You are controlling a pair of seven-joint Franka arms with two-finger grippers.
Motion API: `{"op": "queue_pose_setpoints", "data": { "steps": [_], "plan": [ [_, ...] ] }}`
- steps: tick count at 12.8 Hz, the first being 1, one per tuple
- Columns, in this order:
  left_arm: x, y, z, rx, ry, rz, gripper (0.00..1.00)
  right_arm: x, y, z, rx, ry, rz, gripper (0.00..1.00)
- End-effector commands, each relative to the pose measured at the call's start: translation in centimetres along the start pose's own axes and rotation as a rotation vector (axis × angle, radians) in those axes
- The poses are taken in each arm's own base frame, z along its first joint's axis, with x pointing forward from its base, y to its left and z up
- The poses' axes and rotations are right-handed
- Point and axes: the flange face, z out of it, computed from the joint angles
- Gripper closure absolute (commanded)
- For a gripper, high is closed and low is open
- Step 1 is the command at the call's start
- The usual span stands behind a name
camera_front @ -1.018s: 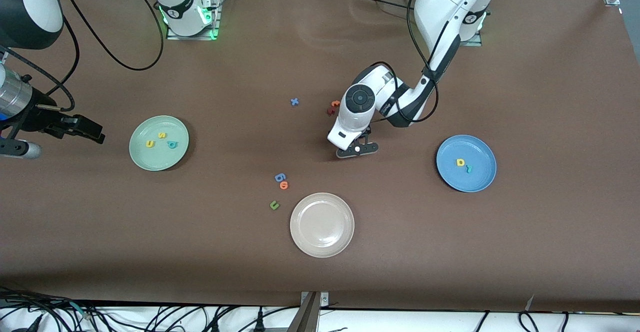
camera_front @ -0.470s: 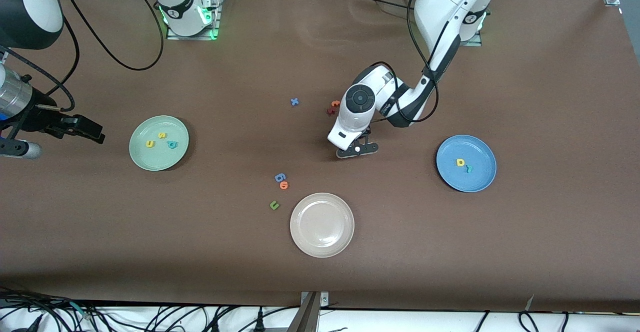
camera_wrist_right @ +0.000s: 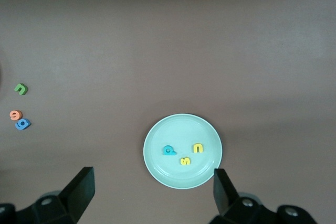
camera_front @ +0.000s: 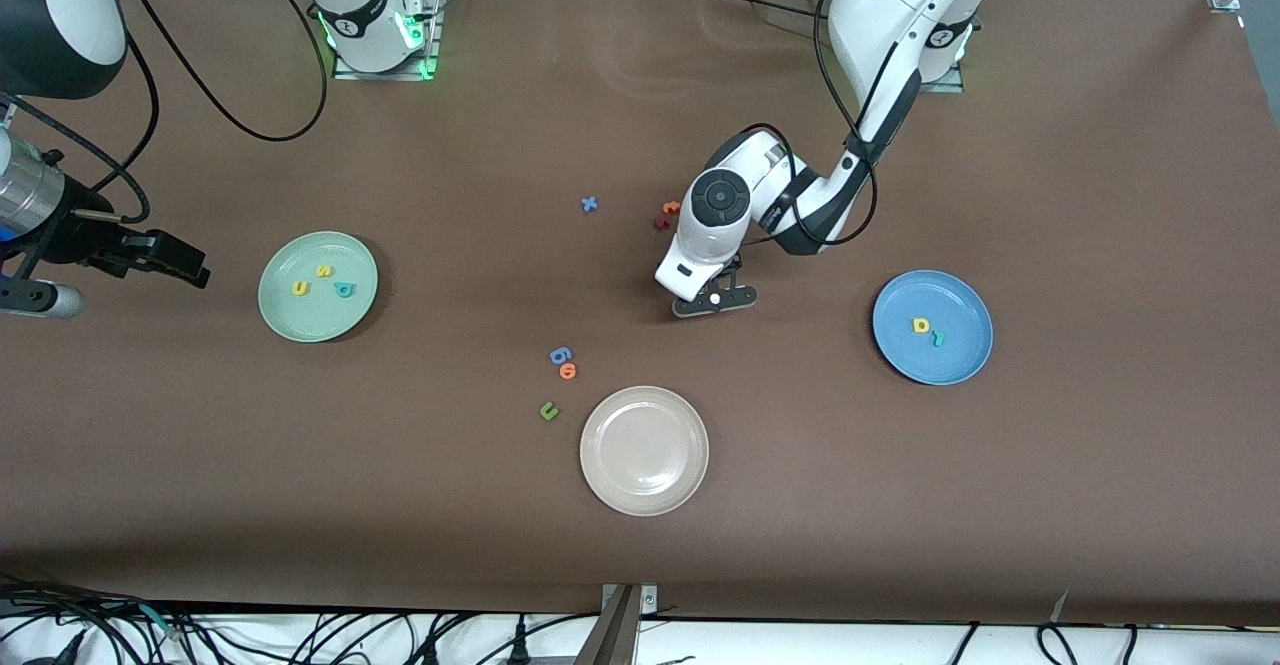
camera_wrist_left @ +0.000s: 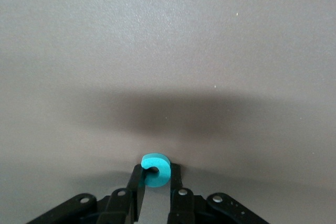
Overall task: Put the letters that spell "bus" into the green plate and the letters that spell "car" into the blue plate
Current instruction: 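Close the left gripper on the cyan c, then carry the cyan c with the left gripper over the blue plate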
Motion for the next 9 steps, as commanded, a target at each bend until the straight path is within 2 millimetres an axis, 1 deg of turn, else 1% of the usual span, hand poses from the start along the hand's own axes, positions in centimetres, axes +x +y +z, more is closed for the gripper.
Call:
{"op": "queue_pose_setpoints", "data": {
  "steps": [1,2,3,6,8,9],
  "plan": [
    [0.9,-0.3,-1.5,0.020,0.023,0.003,0.79,0.0,0.1,-0.5,-0.007,0.009,0.013,0.00],
    [1.4,-0.8,-1.8,0.033,0.017,0.008,0.81,0.1,0.2,-0.5,-0.007,0.009,0.015,0.00],
    [2.3,-1.6,-2.6,0.039,0.015,0.032,0.81,0.1,0.2,-0.5,-0.007,0.009,0.015,0.00],
    [5.8,-4.6,-5.4,0.103,-0.047,0.118,0.81,0.1,0.2,-0.5,-0.007,0.009,0.015,0.00],
    [8.4,-7.7,-6.5,0.142,-0.114,0.196,0.81,0.0,0.2,-0.4,-0.007,0.006,0.015,0.00],
    [9.6,-9.8,-6.8,0.152,-0.144,0.233,0.81,0.0,0.2,-0.5,-0.007,0.008,0.015,0.00]
  ]
}}
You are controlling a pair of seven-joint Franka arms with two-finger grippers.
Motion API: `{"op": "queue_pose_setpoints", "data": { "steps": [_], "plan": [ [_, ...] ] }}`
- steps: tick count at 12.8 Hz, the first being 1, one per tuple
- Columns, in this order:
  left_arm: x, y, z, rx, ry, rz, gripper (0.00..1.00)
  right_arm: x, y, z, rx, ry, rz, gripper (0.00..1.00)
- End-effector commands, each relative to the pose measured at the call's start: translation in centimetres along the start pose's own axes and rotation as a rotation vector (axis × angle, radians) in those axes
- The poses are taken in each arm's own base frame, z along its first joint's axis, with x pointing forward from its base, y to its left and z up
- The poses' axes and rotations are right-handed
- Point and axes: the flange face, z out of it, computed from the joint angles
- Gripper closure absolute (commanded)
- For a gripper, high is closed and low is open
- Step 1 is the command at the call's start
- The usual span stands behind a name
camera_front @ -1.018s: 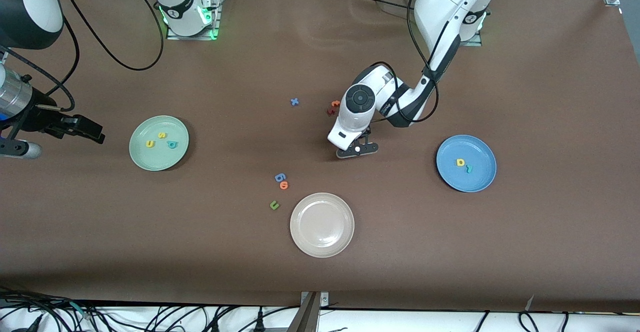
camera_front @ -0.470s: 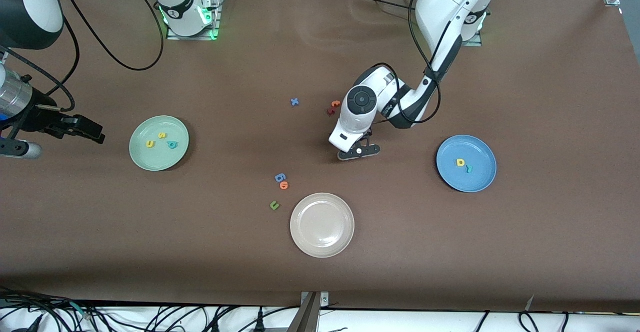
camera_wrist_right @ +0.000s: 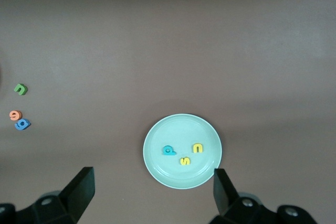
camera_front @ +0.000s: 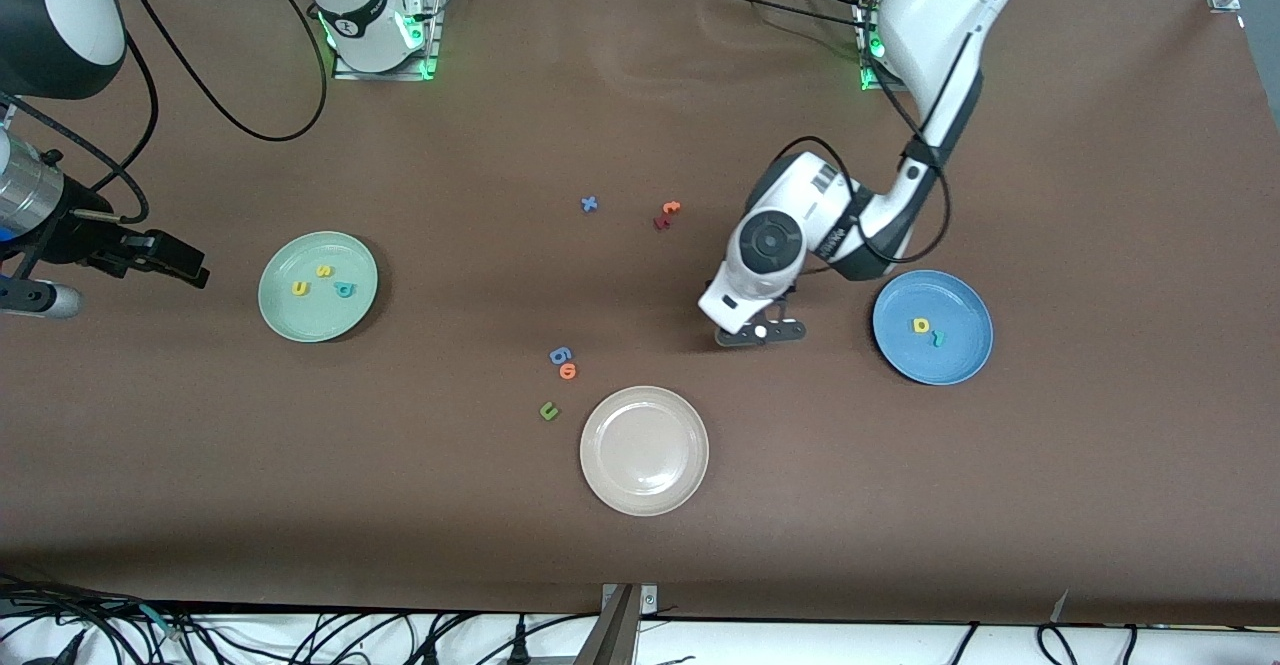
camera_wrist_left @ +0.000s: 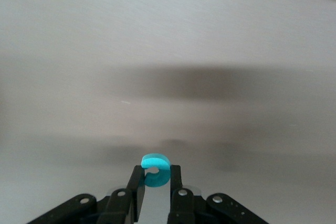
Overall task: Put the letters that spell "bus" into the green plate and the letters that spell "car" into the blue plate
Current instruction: 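Carry the cyan c with the left gripper over the blue plate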
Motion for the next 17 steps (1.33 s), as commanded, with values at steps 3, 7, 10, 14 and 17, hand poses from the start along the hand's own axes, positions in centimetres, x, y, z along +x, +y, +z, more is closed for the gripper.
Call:
{"op": "queue_pose_setpoints", "data": {
  "steps": [3,7,10,14,17],
  "plan": [
    [3.3,-9.7,-1.9,0.036,-0.101,0.173,0.81,0.0,0.1,-0.5,-0.006,0.009,0.013,0.00],
    [5.5,-16.4,-2.1,0.057,-0.118,0.281,0.81,0.1,0.2,-0.5,-0.007,0.009,0.015,0.00],
    [6.8,-21.1,-1.0,0.102,-0.135,0.399,0.80,0.1,0.2,-0.3,-0.008,0.006,0.016,0.00],
    [7.4,-24.2,0.1,0.094,-0.162,0.524,0.73,0.2,0.3,-0.3,-0.008,0.006,0.015,0.00],
    [8.2,-26.4,0.1,0.112,-0.166,0.647,0.00,0.2,0.3,-0.2,-0.008,0.005,0.015,0.00]
  ]
}}
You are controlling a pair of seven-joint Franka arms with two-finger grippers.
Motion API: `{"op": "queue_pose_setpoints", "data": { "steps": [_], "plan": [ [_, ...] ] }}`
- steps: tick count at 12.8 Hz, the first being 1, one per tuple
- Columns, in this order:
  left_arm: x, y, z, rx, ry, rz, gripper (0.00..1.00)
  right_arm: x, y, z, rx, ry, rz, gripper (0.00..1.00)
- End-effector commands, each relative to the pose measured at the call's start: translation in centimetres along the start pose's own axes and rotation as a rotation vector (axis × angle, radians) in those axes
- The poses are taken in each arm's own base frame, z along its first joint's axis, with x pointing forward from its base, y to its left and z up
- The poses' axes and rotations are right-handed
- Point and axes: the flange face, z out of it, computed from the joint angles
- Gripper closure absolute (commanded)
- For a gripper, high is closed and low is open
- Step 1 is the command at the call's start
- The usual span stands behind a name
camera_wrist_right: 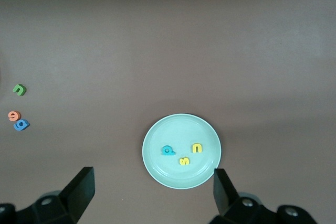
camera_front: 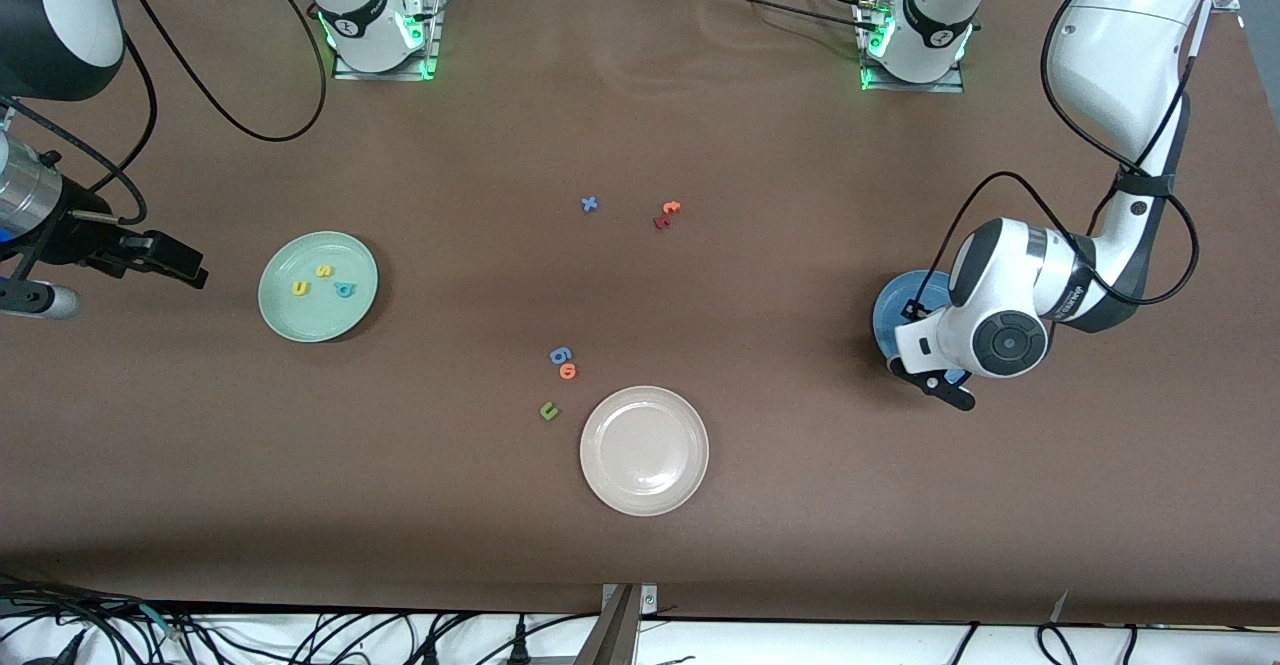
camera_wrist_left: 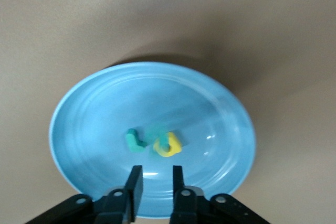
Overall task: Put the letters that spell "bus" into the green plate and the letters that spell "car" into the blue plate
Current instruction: 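Lower the cyan c onto the blue plate and open the left gripper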
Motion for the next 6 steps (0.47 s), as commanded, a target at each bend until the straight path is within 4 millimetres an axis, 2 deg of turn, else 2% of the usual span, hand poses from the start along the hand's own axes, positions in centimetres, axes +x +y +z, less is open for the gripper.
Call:
{"op": "queue_pose_setpoints", "data": {
  "steps": [1,2,4,6],
  "plan": [
    [-0.9,-2.2,-0.7,0.005,0.008,0.043,0.00,0.1,0.1,-0.4,-0.007,0.008,0.011,0.00],
    [-1.2,-2.4,-1.1,0.002,0.009,0.034,0.00,0.1,0.1,-0.4,-0.007,0.008,0.011,0.00],
    [-2.7,-2.6,-4.2,-0.002,0.015,0.003,0.00,0.1,0.1,-0.4,-0.007,0.008,0.013,0.00],
    [-4.8,-3.7,-7.3,-0.018,-0.006,-0.033,0.00,0.1,0.1,-0.4,-0.007,0.008,0.014,0.00]
  ]
}}
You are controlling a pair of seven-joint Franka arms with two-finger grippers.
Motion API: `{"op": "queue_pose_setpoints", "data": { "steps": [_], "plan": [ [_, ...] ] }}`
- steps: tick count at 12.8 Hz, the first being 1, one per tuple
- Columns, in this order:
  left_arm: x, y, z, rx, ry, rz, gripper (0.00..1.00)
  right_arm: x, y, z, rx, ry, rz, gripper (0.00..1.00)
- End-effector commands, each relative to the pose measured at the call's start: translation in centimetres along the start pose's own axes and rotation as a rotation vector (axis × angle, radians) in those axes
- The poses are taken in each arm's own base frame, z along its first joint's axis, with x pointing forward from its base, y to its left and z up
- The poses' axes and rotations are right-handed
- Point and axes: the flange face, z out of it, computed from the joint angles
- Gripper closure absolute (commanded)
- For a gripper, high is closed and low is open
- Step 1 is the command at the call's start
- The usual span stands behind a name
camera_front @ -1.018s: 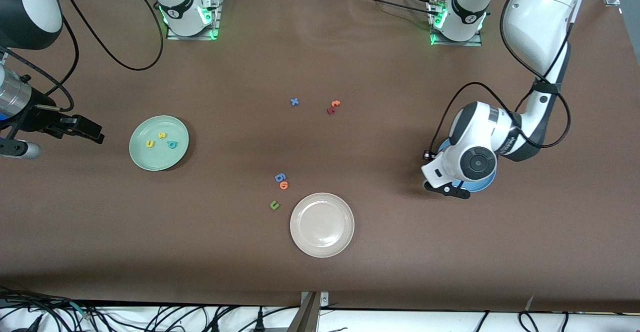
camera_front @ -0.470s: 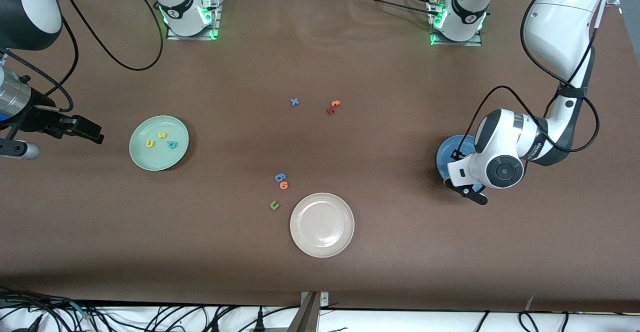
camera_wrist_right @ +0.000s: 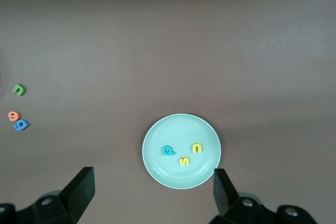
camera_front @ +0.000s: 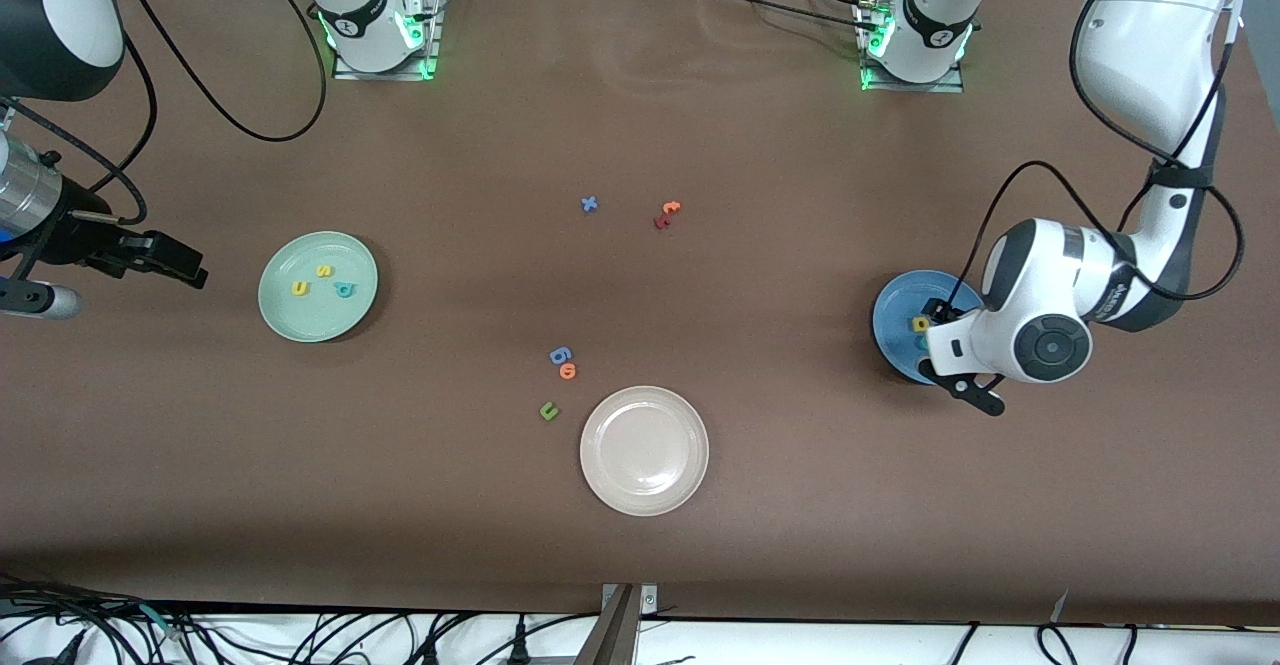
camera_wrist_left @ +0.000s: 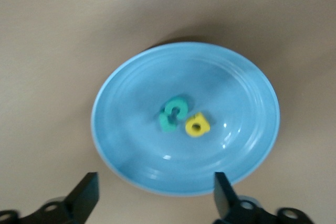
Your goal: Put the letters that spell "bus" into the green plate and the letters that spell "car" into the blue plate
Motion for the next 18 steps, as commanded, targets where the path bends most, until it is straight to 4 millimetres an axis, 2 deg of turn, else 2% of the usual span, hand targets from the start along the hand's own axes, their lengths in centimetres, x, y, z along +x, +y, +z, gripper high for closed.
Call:
{"op": "queue_pose_setpoints", "data": {
  "steps": [1,4,7,10,11,14,16,18],
  "plan": [
    [-3.6,-0.9,-5.1,-0.021,-0.030,-0.038,0.00,0.1,0.1,-0.4,-0.007,0.008,0.013,0.00],
    [-7.0,-0.2,-9.5,-0.050,-0.037,-0.170,0.00,0.1,0.1,-0.4,-0.007,0.008,0.012,0.00],
    [-11.9,-0.4,-13.8,-0.043,-0.073,-0.333,0.00,0.1,0.1,-0.4,-0.007,0.008,0.011,0.00],
    [-15.0,0.4,-17.1,-0.011,-0.021,-0.406,0.00,0.1,0.2,-0.5,-0.007,0.009,0.012,0.00],
    [-16.8,0.3,-18.5,-0.004,0.009,-0.423,0.00,0.1,0.2,-0.4,-0.007,0.008,0.012,0.00],
    [-18.5,0.0,-20.4,-0.030,0.062,-0.463,0.00,0.1,0.2,-0.4,-0.007,0.008,0.014,0.00],
    [-19.9,-1.4,-21.7,-0.120,0.146,-0.586,0.00,0.1,0.2,-0.4,-0.007,0.008,0.011,0.00],
    [-20.9,-0.8,-24.6,-0.156,0.281,-0.614,0.00,0.1,0.2,-0.4,-0.007,0.008,0.009,0.00]
  ]
}}
